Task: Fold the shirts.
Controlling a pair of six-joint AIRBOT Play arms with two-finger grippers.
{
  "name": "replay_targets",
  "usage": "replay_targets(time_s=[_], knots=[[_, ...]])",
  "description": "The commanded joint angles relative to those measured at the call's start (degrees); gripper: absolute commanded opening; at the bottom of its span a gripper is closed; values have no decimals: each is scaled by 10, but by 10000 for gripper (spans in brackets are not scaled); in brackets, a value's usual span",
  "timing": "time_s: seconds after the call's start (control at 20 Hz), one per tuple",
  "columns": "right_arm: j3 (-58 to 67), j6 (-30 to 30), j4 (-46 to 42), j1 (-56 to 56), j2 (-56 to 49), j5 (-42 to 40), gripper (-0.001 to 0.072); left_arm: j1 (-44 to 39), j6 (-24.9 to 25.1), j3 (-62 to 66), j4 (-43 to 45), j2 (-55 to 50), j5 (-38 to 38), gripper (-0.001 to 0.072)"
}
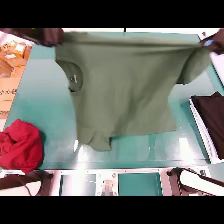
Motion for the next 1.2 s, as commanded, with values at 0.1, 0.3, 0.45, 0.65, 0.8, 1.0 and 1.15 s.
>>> replay_targets(time_s=[0.1,0.3,0.45,0.65,0.8,1.0,1.15], knots=[[-11,-22,3,48,-157,-68,16,55,51,-2,-141,-187,20,23],[-11,-21,3,49,-214,-87,60,56,50,-2,-177,-250,36,28],[-6,7,3,9,-201,-60,289,62,58,16,-175,-249,-10,553],[-15,30,1,-61,-163,62,17,82,71,65,-169,-249,-118,496],[-94,40,-26,-84,-104,89,16,81,87,64,-169,-249,-143,24],[-259,58,-109,-120,24,87,16,83,73,60,-172,-247,-191,23],[-369,101,-168,-175,103,79,17,83,84,-45,-183,-187,-177,23]])
